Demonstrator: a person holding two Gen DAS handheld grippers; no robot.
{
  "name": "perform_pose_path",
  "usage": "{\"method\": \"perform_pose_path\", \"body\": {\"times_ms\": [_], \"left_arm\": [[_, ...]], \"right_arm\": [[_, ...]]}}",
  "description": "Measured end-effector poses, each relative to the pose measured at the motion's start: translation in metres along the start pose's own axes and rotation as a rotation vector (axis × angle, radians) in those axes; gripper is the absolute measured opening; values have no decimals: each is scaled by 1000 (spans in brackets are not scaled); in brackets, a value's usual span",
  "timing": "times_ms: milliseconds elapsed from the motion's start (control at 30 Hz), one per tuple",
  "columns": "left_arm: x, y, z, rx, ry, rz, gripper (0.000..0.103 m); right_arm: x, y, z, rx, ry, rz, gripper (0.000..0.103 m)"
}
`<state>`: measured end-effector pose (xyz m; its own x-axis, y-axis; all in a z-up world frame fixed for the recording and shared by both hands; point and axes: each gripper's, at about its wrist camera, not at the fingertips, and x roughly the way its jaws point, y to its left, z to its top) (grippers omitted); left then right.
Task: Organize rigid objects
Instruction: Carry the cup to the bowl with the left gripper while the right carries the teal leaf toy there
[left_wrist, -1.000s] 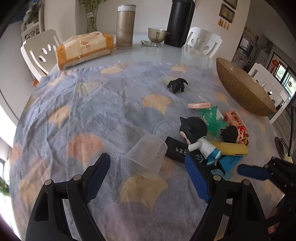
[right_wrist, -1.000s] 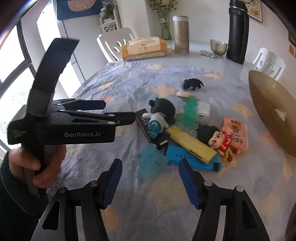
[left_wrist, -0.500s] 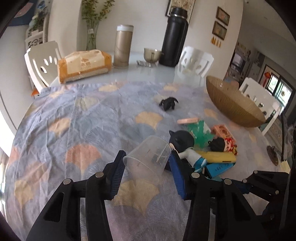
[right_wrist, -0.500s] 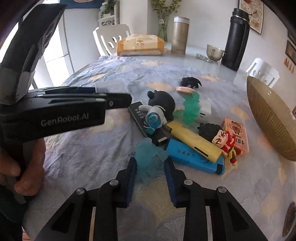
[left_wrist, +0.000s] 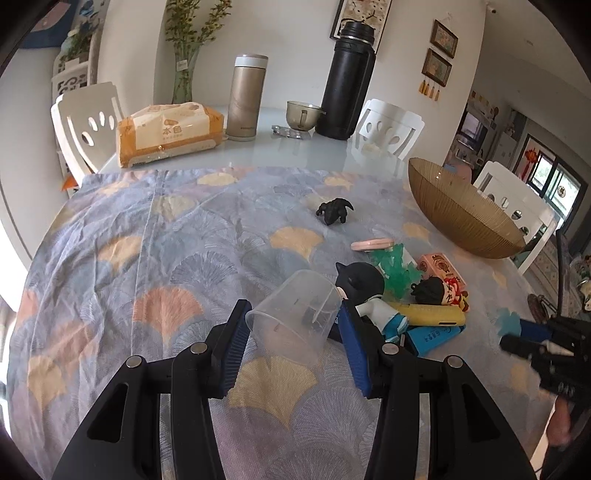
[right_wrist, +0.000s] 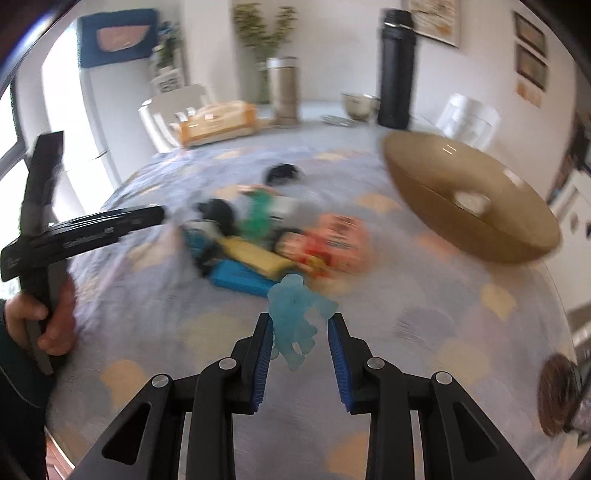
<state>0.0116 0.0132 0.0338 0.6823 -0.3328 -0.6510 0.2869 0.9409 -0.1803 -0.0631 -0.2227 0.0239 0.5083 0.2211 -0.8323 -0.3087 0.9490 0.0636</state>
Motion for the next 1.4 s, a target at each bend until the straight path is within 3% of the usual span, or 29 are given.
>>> {"method": "perform_pose_path", "body": {"times_ms": [167,267,500,567,633,667,733,833,933,967,1067,1167,1233,1400], "left_arm": [[-5,-2,-1,-16,-2,27,45],[-18,-5,-8,-65,-13,-1,45],[-38,-25,-23,-57,-11,28,45],[-43,-34,-25,-37,-24,-2,45],[-44,-41,-24,-33,-21,-26,45],[-44,-45,-24,-27,-23,-29,45],[-44,-56,-22,-3,-28,-27,45],[-45,-71,-21,28,-33,-32,46],[-48,-86,-15,72,-43,-34,46],[-51,-92,-11,87,-52,-30,45],[-59,-109,13,140,-74,-65,45],[-72,-129,44,215,-124,-224,46],[-75,-145,69,259,-150,-257,46],[-69,-179,115,308,-233,-209,46]], "right_arm": [[7,-32,-3,71,47,-3,30],[10,-32,-6,47,62,-18,30],[13,-35,-15,49,84,50,30],[12,-37,-17,53,90,60,32],[9,-40,-19,58,94,71,46],[8,-41,-20,66,92,71,63],[9,-41,-21,71,97,66,67],[12,-36,-16,62,112,46,64],[15,-27,-12,46,106,1,32],[15,-25,-11,40,104,-11,30],[3,-25,-3,55,69,12,30],[-28,-30,19,53,-25,-10,30],[-51,-37,39,53,-98,-44,30],[-91,-78,74,174,-239,-108,30]]}}
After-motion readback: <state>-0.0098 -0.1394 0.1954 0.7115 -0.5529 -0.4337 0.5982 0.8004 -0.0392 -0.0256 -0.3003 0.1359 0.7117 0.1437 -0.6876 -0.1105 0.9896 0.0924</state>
